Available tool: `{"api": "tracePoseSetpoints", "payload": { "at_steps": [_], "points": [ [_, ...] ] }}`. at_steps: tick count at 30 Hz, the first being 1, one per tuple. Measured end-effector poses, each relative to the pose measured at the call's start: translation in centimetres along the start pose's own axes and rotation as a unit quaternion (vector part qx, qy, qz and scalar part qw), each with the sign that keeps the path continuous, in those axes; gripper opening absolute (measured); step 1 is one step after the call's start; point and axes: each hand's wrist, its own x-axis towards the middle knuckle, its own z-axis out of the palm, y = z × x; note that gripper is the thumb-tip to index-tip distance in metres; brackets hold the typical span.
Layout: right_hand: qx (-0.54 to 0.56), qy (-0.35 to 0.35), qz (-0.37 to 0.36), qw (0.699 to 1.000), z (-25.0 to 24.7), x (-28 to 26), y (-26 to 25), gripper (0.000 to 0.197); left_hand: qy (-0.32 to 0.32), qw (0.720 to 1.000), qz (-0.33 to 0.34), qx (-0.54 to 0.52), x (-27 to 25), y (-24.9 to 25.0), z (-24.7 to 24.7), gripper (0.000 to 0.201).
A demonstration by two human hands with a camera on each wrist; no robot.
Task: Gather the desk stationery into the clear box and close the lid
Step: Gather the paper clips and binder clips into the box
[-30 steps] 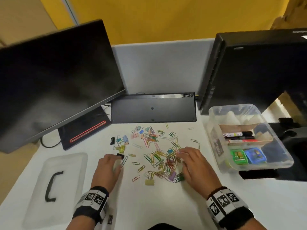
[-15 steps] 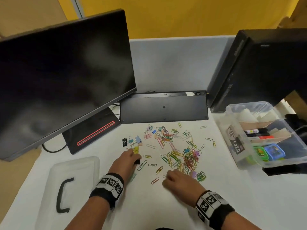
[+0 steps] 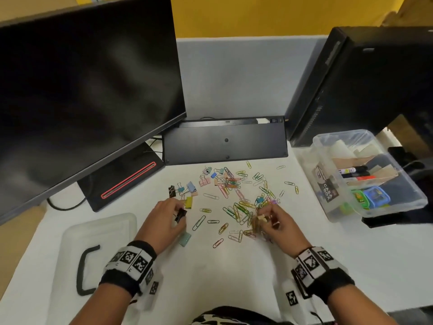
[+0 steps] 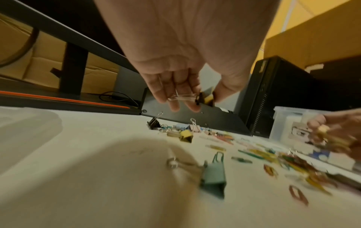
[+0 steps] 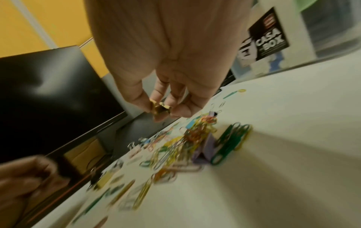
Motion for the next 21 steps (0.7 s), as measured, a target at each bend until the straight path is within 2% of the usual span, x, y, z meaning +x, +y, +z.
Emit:
{"api": "tracePoseSetpoints", "payload": {
  "at_steps": [2, 5, 8, 10, 12, 14, 21],
  "points": [
    [-0.002, 0.022, 0.023, 0.999, -1.3, 0.3, 0.3, 0.017, -0.018, 1.000, -0.021, 0.006, -0.5, -0.1, 0.3, 0.015],
    [-0.084, 0.043, 0.035, 0.995, -2.9, 0.8, 0.9, 0.017, -0.045, 0.998, -0.019, 0.031, -1.2, -0.5, 0.8, 0.019],
    [-0.259, -0.008, 0.058, 0.964, -3.5, 0.9, 1.2, 0.007, -0.075, 0.995, 0.006, 0.064, -1.8, -0.6, 1.0, 0.017],
    [-0.351, -0.056, 0.077, 0.932, -3.2, 0.7, 1.4, 0.021, -0.116, 0.990, 0.016, 0.080, -2.3, -0.4, 0.8, 0.020],
    [-0.386, -0.074, 0.081, 0.916, -2.5, 0.6, 1.6, 0.033, -0.159, 0.981, 0.039, 0.102, -2.5, -0.5, 0.7, 0.037],
    [-0.415, -0.088, 0.076, 0.902, -1.7, 0.6, 1.9, 0.037, -0.182, 0.975, 0.050, 0.119, -2.4, -0.7, 0.7, 0.043],
    [-0.476, -0.075, 0.056, 0.874, -1.0, 0.4, 0.6, 0.033, -0.195, 0.972, 0.035, 0.127, -1.8, -0.6, 0.8, 0.036]
  ]
}}
